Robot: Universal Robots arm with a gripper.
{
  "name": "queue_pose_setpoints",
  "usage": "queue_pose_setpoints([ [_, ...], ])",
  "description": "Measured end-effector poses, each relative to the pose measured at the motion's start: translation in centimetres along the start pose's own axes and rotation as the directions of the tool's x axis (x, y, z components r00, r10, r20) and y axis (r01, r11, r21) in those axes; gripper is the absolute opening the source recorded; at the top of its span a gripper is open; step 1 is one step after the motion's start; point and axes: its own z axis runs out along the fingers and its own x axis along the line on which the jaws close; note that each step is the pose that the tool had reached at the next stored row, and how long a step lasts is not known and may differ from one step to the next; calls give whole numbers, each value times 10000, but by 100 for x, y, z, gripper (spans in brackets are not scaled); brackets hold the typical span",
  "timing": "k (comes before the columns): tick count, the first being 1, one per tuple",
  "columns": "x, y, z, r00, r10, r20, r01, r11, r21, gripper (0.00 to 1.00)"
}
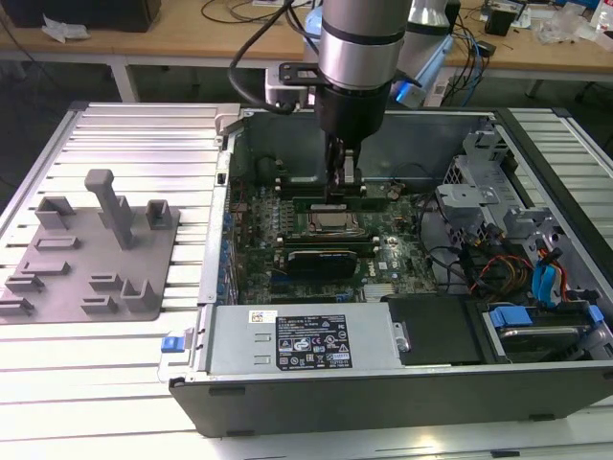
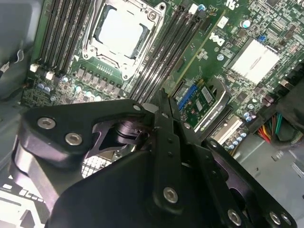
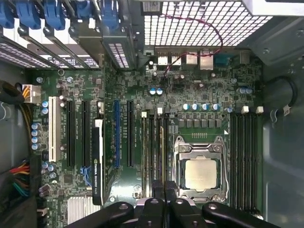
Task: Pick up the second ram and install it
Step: 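Pick up the second ram and move it above second insertion slot, then insert the second ram into the second slot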
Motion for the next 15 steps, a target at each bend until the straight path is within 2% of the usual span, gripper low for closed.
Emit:
queue_pose_setpoints([
  [13, 0, 0, 12, 10000, 0, 1, 0, 10000, 2, 9],
  [15, 1, 0, 32, 10000, 0, 5, 0, 10000, 6, 9],
])
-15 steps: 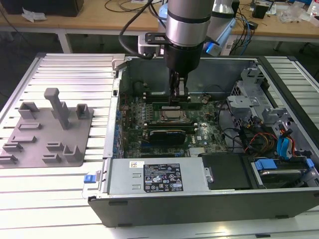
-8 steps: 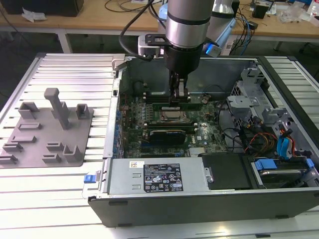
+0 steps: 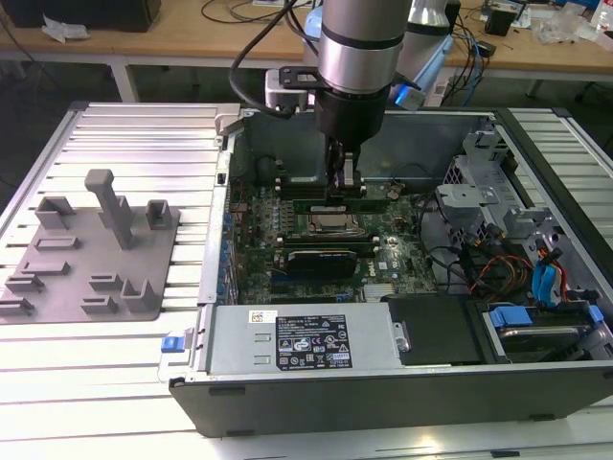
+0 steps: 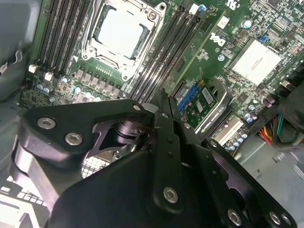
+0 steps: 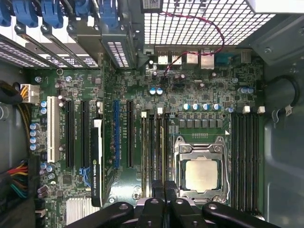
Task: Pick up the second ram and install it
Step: 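Insert the second ram into the second slot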
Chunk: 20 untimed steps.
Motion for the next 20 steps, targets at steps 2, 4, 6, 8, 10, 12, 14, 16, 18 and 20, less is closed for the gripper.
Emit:
queue_pose_setpoints([
  [2, 1, 0, 51, 10000, 0, 0, 0, 10000, 3, 9],
  [4, 2, 0, 74, 10000, 0, -4, 0, 10000, 5, 9],
  [6, 2, 0, 79, 10000, 0, -1, 0, 10000, 6, 9],
  [8, 1, 0, 84, 10000, 0, 1, 0, 10000, 7, 9],
  [10, 2, 0, 102, 10000, 0, 0, 0, 10000, 6, 9],
  [12, 2, -1, 118, 10000, 0, 0, 0, 10000, 6, 9],
  [14, 3, -1, 150, 10000, 0, 0, 0, 10000, 6, 9],
  [16, 4, -1, 199, 10000, 0, 0, 0, 10000, 6, 9],
  [18, 4, 25, 221, 10000, 1, 2, -1, 10000, 12, 9],
  [20, 5, 49, 279, 10000, 0, 4, 0, 10000, 14, 9],
])
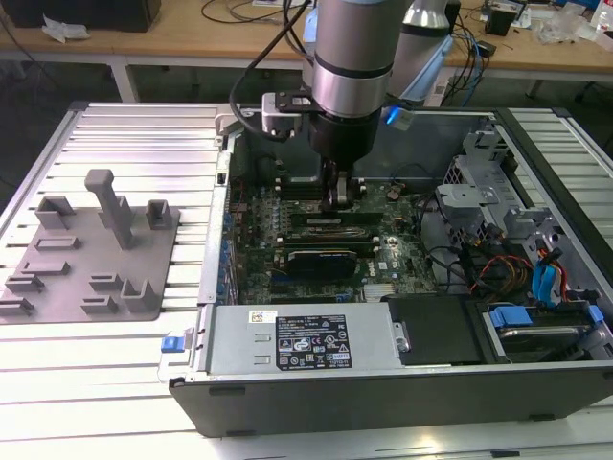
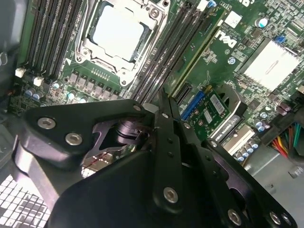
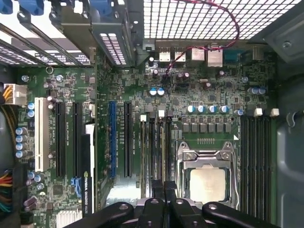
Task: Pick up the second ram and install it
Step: 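Insert the second ram into the second slot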
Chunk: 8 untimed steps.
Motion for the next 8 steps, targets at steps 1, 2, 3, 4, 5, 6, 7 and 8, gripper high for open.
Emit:
queue_pose_setpoints([
  [1, 0, 7, 20, 10000, 0, 0, 0, 10000, 0, 9],
  [2, 1, 14, 40, 10000, 0, 1, 0, 10000, 1, 9],
  [3, 1, 18, 48, 10000, 0, 2, 0, 10000, 2, 9],
  [4, 1, 26, 58, 10000, -1, 14, 1, 10000, 10, 9],
  [5, 2, 28, 69, 10000, -2, 34, 2, 10000, 15, 9],
  [6, 1, 29, 70, 10000, -1, 34, 1, 10000, 15, 9],
  [7, 1, 29, 70, 10000, 0, 34, 0, 10000, 15, 9],
  [8, 1, 29, 73, 10000, 0, 36, 0, 10000, 16, 9],
])
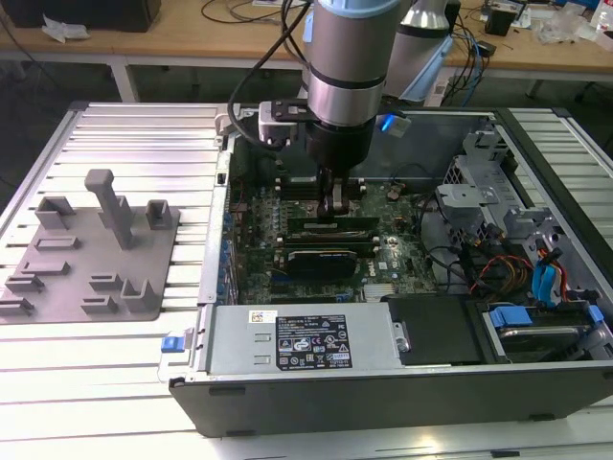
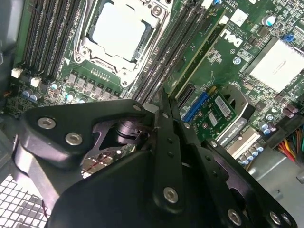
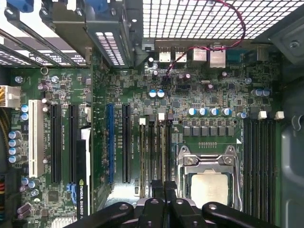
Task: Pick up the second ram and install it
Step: 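Insert the second ram into the second slot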
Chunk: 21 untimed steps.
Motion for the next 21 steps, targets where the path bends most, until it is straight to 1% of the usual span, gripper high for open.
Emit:
queue_pose_setpoints([
  [8, 1, 10, 47, 10000, 0, 5, 0, 10000, 52, 9],
  [18, 2, 12, 70, 10000, -2, 7, 2, 10000, 55, 9],
  [21, 2, 22, 99, 10000, -2, 6, 2, 10000, 55, 9],
])
